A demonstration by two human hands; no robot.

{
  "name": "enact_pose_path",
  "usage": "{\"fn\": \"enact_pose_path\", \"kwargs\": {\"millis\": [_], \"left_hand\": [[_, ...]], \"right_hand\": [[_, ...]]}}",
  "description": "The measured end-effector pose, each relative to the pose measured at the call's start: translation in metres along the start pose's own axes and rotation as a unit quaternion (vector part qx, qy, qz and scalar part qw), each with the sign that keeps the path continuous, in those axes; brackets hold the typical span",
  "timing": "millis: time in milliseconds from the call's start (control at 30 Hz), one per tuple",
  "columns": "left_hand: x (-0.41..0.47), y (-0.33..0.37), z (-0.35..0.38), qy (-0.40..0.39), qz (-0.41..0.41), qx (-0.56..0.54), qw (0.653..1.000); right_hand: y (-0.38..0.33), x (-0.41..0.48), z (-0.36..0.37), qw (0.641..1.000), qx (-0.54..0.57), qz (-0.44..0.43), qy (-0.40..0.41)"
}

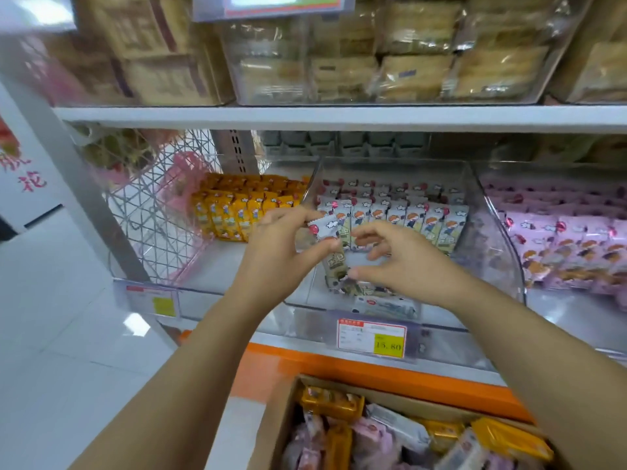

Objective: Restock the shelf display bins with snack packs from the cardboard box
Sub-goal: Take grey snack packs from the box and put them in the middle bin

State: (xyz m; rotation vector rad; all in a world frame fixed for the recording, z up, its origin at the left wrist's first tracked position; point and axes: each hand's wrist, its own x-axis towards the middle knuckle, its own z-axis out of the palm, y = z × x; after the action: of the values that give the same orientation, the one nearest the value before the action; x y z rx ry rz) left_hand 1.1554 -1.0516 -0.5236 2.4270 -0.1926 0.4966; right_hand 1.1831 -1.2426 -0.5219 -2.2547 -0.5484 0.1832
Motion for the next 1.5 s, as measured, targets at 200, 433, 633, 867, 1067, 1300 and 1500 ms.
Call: {"fn": "enact_pose_path", "kwargs": {"millis": [200, 433, 633, 867, 1067, 1300, 1500], "left_hand": [[-0.008, 0.000, -0.011, -0.011, 0.037, -0.068, 0.997], [-0.034, -0.024, -0.025, -0.029, -0.064, -0.121, 0.990], [-0.033, -0.037, -0.020, -0.039, -0.065, -0.178, 0.981], [-0.026, -0.043, -0.027, -0.076, -0.064, -0.197, 0.975], [-0.021, -0.045, -0.030, -0.098, -0.069, -0.208, 0.971], [-0.024, -0.038, -0.031, -0.103, -0.078, -0.195, 0.972], [-0.026, -0.033, -0.027, -0.052, -0.012, -0.071, 0.996]], "right_hand": [[-0.024, 0.008, 0.013, 0.993, 0.031, -0.049, 0.105], [-0.017, 0.035, 0.022, 0.985, -0.009, 0.013, 0.174], [-0.009, 0.077, 0.040, 0.985, 0.000, 0.056, 0.161], [0.006, 0.097, 0.050, 0.978, -0.040, 0.075, 0.191], [0.000, 0.072, 0.031, 0.989, -0.103, 0.091, 0.060], [0.007, 0.033, 0.019, 0.943, -0.287, 0.116, -0.119], [-0.002, 0.012, 0.005, 0.958, -0.275, 0.065, -0.046]]}}
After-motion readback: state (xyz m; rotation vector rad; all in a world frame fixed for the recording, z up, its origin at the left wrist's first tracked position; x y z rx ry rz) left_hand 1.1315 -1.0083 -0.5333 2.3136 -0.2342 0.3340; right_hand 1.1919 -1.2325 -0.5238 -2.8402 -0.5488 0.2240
